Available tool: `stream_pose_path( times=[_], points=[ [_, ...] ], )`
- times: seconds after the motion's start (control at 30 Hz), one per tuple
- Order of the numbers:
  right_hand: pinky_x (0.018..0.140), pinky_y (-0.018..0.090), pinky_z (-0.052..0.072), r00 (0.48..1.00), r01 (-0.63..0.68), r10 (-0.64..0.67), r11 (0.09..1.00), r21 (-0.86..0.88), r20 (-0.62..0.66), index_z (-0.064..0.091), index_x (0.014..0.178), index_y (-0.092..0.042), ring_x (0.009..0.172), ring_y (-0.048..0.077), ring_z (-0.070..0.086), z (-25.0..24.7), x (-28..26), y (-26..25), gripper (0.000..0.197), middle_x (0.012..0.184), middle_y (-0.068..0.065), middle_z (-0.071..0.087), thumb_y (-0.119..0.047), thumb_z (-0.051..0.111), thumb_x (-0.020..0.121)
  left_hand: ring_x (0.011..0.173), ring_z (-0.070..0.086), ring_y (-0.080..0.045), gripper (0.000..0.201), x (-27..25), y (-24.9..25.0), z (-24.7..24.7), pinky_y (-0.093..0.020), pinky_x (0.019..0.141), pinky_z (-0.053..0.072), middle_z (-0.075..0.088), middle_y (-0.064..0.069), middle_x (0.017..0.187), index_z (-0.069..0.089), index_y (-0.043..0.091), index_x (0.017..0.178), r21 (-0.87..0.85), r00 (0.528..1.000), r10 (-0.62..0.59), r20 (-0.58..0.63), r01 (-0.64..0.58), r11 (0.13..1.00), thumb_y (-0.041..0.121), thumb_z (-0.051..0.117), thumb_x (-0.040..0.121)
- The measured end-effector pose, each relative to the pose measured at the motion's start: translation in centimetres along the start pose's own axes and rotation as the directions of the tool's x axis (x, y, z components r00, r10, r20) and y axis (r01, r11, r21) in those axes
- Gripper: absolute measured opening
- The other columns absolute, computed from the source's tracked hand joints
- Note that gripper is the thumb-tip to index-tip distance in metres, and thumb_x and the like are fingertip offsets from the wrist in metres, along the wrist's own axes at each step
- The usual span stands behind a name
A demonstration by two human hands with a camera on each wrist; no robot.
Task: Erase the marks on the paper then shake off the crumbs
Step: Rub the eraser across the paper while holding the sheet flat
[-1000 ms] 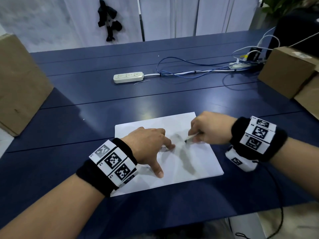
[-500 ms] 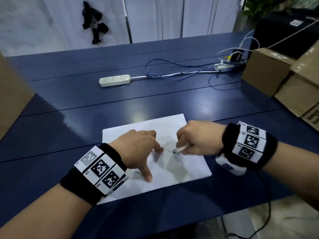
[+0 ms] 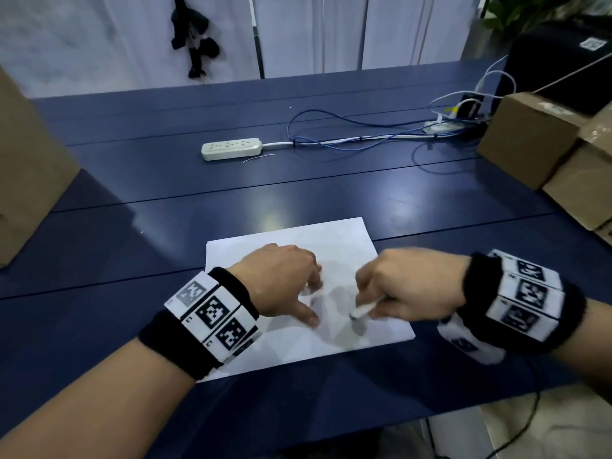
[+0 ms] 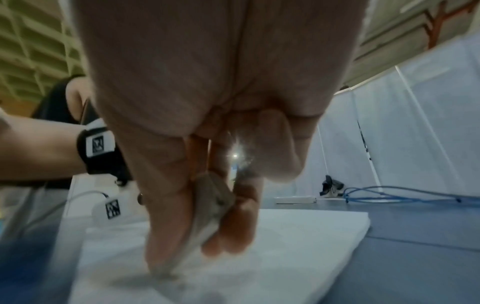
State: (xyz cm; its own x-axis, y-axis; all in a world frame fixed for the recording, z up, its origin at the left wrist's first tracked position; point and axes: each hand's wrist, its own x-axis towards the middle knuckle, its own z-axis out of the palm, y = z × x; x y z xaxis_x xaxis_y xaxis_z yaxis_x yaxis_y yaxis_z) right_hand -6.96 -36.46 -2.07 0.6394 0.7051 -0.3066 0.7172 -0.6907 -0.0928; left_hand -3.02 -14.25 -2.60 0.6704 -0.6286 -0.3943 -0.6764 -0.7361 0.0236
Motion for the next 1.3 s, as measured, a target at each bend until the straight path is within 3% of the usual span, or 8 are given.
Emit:
stream_pose_path(
  times=[0.23, 0.33, 0.47, 0.67, 0.87, 0.97, 1.1, 1.3],
  points=[
    [0.074, 0.037, 0.054, 0.968, -0.235, 0.233, 0.972, -0.002, -0.097, 0.071, 0.104, -0.033, 0.095, 0.022, 0.062, -0.6, 2.8, 3.1, 0.03, 0.095, -0.005, 0.069, -0.048, 0.053, 0.084, 0.101, 0.059, -0.015, 0.057, 0.6, 0.3, -0.1, -0.038, 0.089, 0.049, 0.065, 0.016, 0.111, 0.068, 0.035, 0.104, 0.035, 0.998, -0.055, -0.032, 0.056, 0.998, 0.074, 0.074, 0.062],
    [0.071, 0.029, 0.044, 0.986, -0.164, 0.158, 0.979, -0.122, -0.057, 0.068, 0.11, -0.032, 0.097, 0.019, 0.059, 0.0, 1.2, 1.5, 0.028, 0.105, -0.009, 0.064, -0.045, 0.052, 0.091, 0.094, 0.058, -0.016, 0.057, 0.7, 0.2, 0.1, -0.037, 0.084, 0.05, 0.064, 0.014, 0.104, 0.065, 0.034, 0.099, 0.032, 0.997, -0.07, -0.036, 0.071, 0.997, 0.075, 0.074, 0.061],
    [0.074, 0.029, 0.048, 0.998, 0.013, -0.02, 0.994, 0.106, 0.062, 0.069, 0.111, -0.035, 0.092, 0.012, 0.058, 0.0, -0.7, -0.8, 0.024, 0.102, -0.011, 0.063, -0.038, 0.059, 0.089, 0.095, 0.056, -0.014, 0.055, 0.7, 0.2, 0.1, -0.034, 0.084, 0.045, 0.061, 0.015, 0.104, 0.061, 0.034, 0.098, 0.031, 0.997, -0.069, -0.034, 0.07, 0.997, 0.073, 0.075, 0.062],
    [0.08, 0.038, 0.054, 0.957, -0.276, 0.281, 0.959, 0.062, -0.076, 0.073, 0.106, -0.029, 0.097, 0.023, 0.061, -0.8, 2.6, 3.3, 0.049, 0.096, -0.004, 0.07, -0.06, 0.047, 0.077, 0.099, 0.056, -0.013, 0.054, 0.6, 0.5, -0.2, -0.036, 0.088, 0.046, 0.06, 0.016, 0.103, 0.063, 0.035, 0.104, 0.028, 0.998, -0.066, -0.02, 0.067, 0.997, 0.069, 0.076, 0.065],
    [0.075, 0.032, 0.049, 0.994, 0.025, -0.04, 0.989, 0.144, 0.102, 0.071, 0.109, -0.032, 0.089, 0.012, 0.058, 0.1, -0.7, -0.5, 0.024, 0.099, -0.009, 0.063, -0.035, 0.061, 0.087, 0.097, 0.055, -0.015, 0.057, 0.7, 0.5, -0.2, -0.035, 0.089, 0.044, 0.06, 0.015, 0.105, 0.062, 0.032, 0.104, 0.033, 0.997, -0.075, -0.021, 0.075, 0.997, 0.069, 0.077, 0.064],
    [0.077, 0.028, 0.049, 0.991, -0.129, 0.121, 0.981, 0.145, 0.06, 0.073, 0.105, -0.028, 0.091, 0.015, 0.061, -0.1, 1.1, 1.1, 0.025, 0.096, -0.007, 0.069, -0.041, 0.063, 0.085, 0.097, 0.055, -0.014, 0.055, 0.7, 0.7, -0.3, -0.034, 0.087, 0.043, 0.058, 0.016, 0.101, 0.063, 0.032, 0.104, 0.038, 0.997, -0.072, -0.02, 0.072, 0.997, 0.068, 0.077, 0.064],
    [0.073, 0.042, 0.056, 0.95, -0.304, 0.304, 0.952, 0.016, -0.073, 0.068, 0.093, -0.022, 0.086, 0.027, 0.061, -0.3, 2.9, 3.4, 0.053, 0.087, 0.002, 0.067, -0.063, 0.04, 0.076, 0.098, 0.056, -0.013, 0.054, 0.6, 0.7, -0.3, -0.035, 0.089, 0.045, 0.056, 0.017, 0.097, 0.064, 0.034, 0.105, 0.034, 0.997, -0.075, -0.023, 0.076, 0.997, 0.068, 0.077, 0.065],
    [0.076, 0.029, 0.05, 0.986, 0.025, -0.062, 0.972, 0.232, 0.155, 0.072, 0.109, -0.033, 0.087, 0.009, 0.059, 0.6, -0.7, -1.2, 0.025, 0.1, -0.01, 0.066, -0.033, 0.064, 0.085, 0.096, 0.056, -0.014, 0.053, 0.7, 0.6, -0.2, -0.036, 0.087, 0.046, 0.061, 0.015, 0.105, 0.06, 0.032, 0.098, 0.036, 0.997, -0.067, -0.029, 0.068, 0.997, 0.069, 0.077, 0.064]
  ],
)
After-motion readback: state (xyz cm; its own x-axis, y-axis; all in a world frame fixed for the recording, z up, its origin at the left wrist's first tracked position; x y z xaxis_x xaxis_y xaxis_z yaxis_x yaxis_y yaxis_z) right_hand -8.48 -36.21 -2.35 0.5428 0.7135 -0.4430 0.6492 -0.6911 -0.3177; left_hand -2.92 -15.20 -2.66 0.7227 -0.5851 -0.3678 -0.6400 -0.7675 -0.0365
